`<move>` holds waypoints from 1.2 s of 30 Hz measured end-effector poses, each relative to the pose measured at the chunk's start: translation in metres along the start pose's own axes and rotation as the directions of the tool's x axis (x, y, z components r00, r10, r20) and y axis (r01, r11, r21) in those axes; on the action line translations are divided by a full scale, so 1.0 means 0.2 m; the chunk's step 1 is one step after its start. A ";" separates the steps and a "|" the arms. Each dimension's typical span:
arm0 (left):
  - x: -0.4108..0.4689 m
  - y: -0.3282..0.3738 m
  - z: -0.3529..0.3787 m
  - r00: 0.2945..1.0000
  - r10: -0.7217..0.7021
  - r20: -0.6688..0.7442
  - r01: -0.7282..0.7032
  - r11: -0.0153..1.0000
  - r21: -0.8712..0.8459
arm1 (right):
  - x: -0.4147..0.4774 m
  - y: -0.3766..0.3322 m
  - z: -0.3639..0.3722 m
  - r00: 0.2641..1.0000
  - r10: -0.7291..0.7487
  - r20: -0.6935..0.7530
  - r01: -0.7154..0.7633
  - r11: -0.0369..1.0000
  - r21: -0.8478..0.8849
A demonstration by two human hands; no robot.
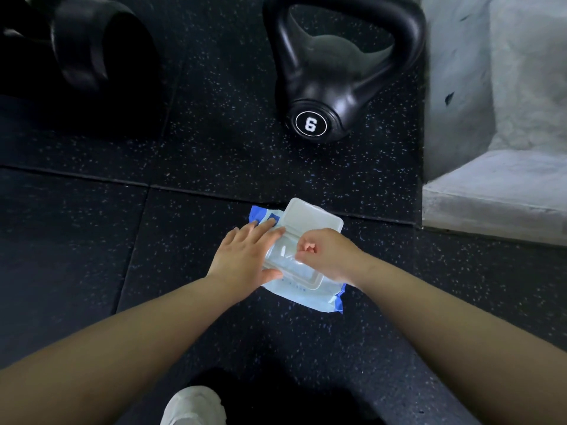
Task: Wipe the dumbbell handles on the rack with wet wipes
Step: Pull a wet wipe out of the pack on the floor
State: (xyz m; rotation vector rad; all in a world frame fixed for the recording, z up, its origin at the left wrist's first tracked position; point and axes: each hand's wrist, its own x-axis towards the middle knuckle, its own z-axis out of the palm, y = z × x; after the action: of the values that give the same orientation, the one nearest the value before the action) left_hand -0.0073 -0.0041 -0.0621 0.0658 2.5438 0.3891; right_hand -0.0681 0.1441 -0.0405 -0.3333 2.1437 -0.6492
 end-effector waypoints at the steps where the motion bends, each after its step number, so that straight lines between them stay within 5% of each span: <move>1: 0.00 0.00 0.00 1.000 -0.003 0.007 0.003 1.000 -0.007 | -0.01 0.01 -0.01 1.000 -0.002 0.031 0.000 0.998 0.070; 6: 0.02 0.01 0.00 0.999 -0.036 0.012 0.036 0.999 0.024 | -0.10 0.05 -0.11 0.987 -0.058 0.151 -0.026 0.864 0.502; 9: 0.02 0.02 0.01 1.000 -0.029 -0.001 0.029 0.999 0.040 | -0.13 0.09 -0.20 1.000 0.014 0.014 -0.019 0.517 0.856; 11: 0.01 0.01 0.02 1.000 -0.015 -0.028 0.017 0.999 0.047 | -0.13 0.11 -0.27 0.996 0.074 -0.053 0.023 0.354 0.935; 19: -0.03 -0.03 0.09 0.916 0.247 -0.317 -0.219 0.968 0.121 | -0.16 0.21 -0.29 0.928 0.321 -0.189 0.078 0.328 0.942; 28: -0.02 0.00 0.17 0.823 0.484 -0.297 -0.423 0.872 0.248 | -0.17 0.24 -0.29 0.931 0.317 -0.183 0.063 0.356 0.932; 33: 0.01 0.02 0.06 0.784 0.325 -0.528 -0.382 0.924 0.002 | -0.18 0.25 -0.32 0.940 0.272 -0.205 0.113 0.321 0.940; 36: 0.00 0.12 -0.13 0.893 -0.014 -0.449 -0.208 0.873 -0.440 | -0.22 0.22 -0.35 0.947 0.202 -0.250 0.184 0.299 0.936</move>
State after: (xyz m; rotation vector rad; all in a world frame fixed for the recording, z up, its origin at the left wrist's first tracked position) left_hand -0.0222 0.0121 -0.0342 -0.0896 2.8013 1.1897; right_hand -0.0982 0.2230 -0.0005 0.5197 1.5923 -1.9657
